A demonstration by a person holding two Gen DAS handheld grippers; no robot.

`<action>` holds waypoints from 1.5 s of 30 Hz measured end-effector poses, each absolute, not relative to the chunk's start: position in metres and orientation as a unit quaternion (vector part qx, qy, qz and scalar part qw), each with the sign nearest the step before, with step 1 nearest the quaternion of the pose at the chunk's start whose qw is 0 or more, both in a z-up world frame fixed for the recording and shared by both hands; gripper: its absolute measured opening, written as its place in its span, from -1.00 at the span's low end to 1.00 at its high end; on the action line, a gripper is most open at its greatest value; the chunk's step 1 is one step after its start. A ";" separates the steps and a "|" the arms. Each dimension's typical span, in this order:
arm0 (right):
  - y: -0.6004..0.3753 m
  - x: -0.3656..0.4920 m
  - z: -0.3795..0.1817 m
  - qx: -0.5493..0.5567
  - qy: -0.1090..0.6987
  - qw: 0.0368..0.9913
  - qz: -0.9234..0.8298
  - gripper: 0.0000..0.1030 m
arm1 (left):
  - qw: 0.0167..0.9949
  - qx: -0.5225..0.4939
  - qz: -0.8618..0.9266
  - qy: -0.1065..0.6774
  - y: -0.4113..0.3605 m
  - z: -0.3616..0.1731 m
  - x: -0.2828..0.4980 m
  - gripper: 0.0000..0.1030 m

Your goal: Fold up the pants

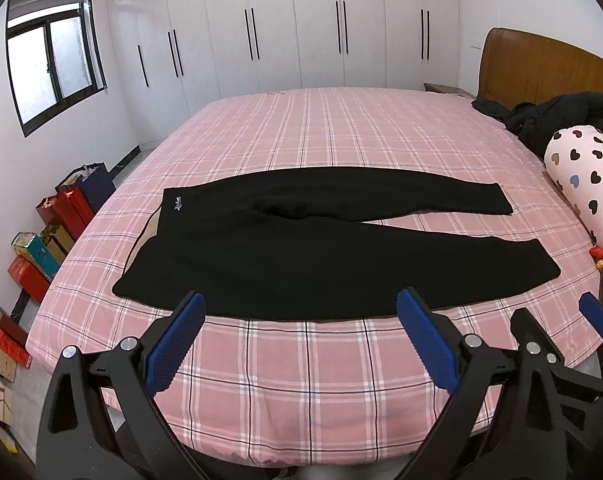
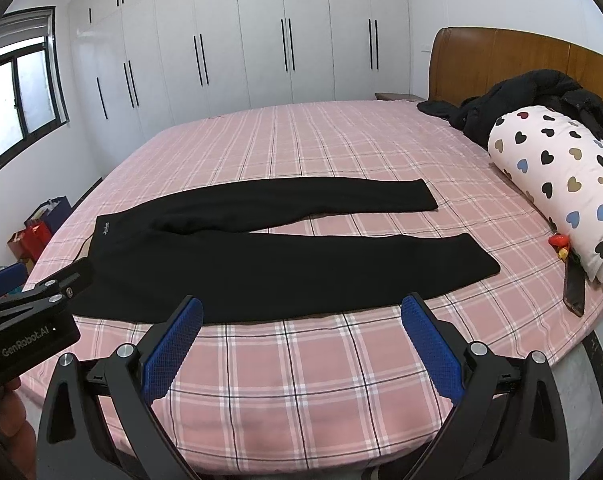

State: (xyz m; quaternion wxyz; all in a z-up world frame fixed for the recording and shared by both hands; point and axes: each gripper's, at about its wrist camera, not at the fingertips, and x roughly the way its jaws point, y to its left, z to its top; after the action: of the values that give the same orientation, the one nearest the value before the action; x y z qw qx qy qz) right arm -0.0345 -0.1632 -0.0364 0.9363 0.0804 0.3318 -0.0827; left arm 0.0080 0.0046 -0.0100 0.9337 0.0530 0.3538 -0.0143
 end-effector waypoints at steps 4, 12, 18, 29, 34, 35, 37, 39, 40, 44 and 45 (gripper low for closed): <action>-0.163 -0.034 -0.038 0.081 0.333 0.936 -0.083 0.90 | 0.933 0.053 -0.015 0.354 0.005 -0.011 0.009 0.83; -0.164 -0.034 -0.040 0.082 0.335 0.935 -0.083 0.90 | 0.932 0.054 -0.013 0.359 0.004 -0.013 0.011 0.83; -0.165 -0.034 -0.041 0.084 0.336 0.934 -0.083 0.90 | 0.931 0.055 -0.013 0.360 0.003 -0.014 0.013 0.83; -0.168 -0.028 -0.050 0.085 0.349 0.930 -0.083 0.90 | 0.928 0.055 -0.011 0.369 0.004 -0.022 0.018 0.83; -0.184 -0.013 -0.066 0.090 0.364 0.923 -0.090 0.90 | 0.923 0.057 -0.009 0.380 0.005 -0.033 0.027 0.84; -0.190 -0.008 -0.070 0.092 0.369 0.920 -0.094 0.90 | 0.921 0.057 -0.008 0.384 0.005 -0.036 0.032 0.84; -0.205 0.003 -0.079 0.096 0.379 0.914 -0.106 0.90 | 0.918 0.055 -0.009 0.393 0.006 -0.044 0.042 0.85; -0.222 0.016 -0.088 0.103 0.384 0.910 -0.119 0.90 | 0.916 0.057 -0.005 0.397 0.006 -0.052 0.052 0.85; -0.228 0.022 -0.091 0.104 0.386 0.908 -0.123 0.90 | 0.915 0.058 -0.002 0.400 0.006 -0.056 0.060 0.85; -0.247 0.048 -0.100 0.105 0.394 0.903 -0.139 0.90 | 0.909 0.067 0.003 0.411 0.002 -0.069 0.085 0.85; -0.248 0.053 -0.101 0.103 0.393 0.903 -0.141 0.90 | 0.909 0.069 0.002 0.412 0.000 -0.072 0.091 0.85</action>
State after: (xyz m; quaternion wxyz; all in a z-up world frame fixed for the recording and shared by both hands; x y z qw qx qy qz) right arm 0.0527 -0.2476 -0.1008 0.9029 0.1033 0.3928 -0.1411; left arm 0.0914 0.0001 -0.0718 0.9087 0.0688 0.4118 0.0024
